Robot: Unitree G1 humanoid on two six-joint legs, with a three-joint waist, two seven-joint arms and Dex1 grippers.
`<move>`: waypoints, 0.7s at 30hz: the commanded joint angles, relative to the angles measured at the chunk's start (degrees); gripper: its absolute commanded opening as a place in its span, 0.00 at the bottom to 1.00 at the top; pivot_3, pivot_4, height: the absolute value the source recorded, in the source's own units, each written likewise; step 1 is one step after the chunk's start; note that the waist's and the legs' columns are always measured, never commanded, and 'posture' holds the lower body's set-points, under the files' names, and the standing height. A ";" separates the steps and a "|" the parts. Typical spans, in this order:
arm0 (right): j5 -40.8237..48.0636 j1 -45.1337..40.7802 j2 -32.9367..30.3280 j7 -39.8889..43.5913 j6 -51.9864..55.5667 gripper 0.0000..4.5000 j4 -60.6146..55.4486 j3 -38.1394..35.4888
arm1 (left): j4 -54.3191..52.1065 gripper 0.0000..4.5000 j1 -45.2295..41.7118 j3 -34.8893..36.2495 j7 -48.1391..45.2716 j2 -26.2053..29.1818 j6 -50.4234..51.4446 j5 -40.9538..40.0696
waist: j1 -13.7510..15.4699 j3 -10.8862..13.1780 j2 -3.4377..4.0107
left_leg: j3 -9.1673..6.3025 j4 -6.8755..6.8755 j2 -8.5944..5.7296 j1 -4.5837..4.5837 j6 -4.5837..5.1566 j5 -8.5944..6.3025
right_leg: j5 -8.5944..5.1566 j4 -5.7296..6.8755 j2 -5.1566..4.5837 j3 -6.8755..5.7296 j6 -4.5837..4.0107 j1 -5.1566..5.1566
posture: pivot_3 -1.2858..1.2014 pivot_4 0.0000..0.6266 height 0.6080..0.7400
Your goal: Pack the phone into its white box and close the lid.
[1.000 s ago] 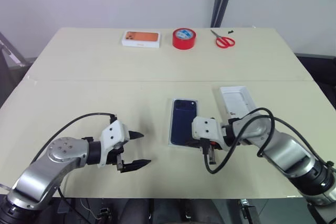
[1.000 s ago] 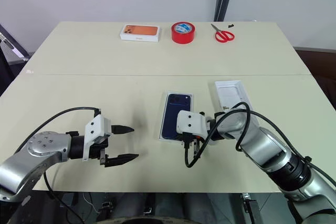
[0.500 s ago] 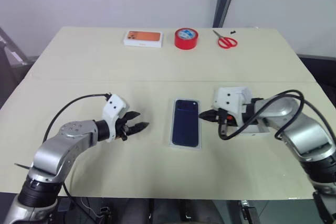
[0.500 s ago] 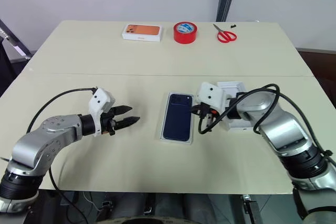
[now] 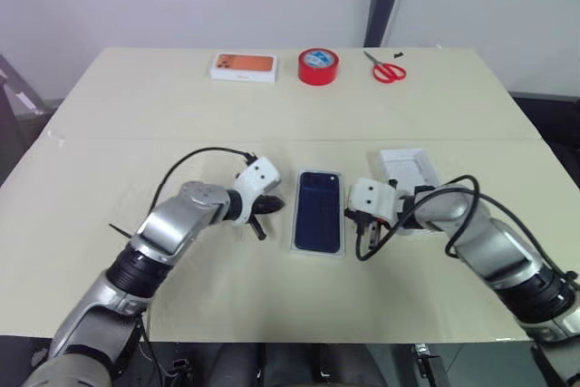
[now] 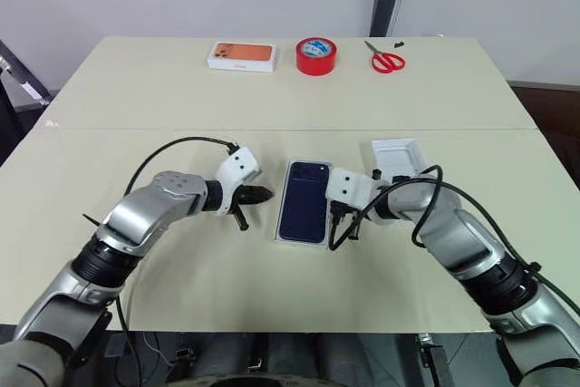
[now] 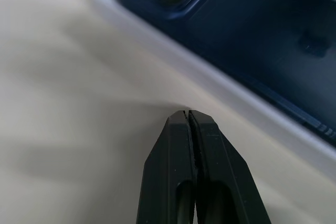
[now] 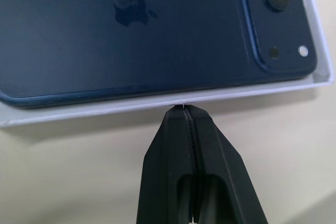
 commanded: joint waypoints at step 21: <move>2.49 10.84 -12.38 7.99 -4.20 0.00 -4.16 -11.96 | 7.92 0.02 -8.74 -9.58 -9.59 -14.19 -4.64 5.00 | 1.08 -0.01 0.02 | -0.01 0.56 0.01 -0.07 0.42 -0.24 | -0.05 0.03 0.06 -0.01 0.07 0.20 | 0.52 0.24 0.95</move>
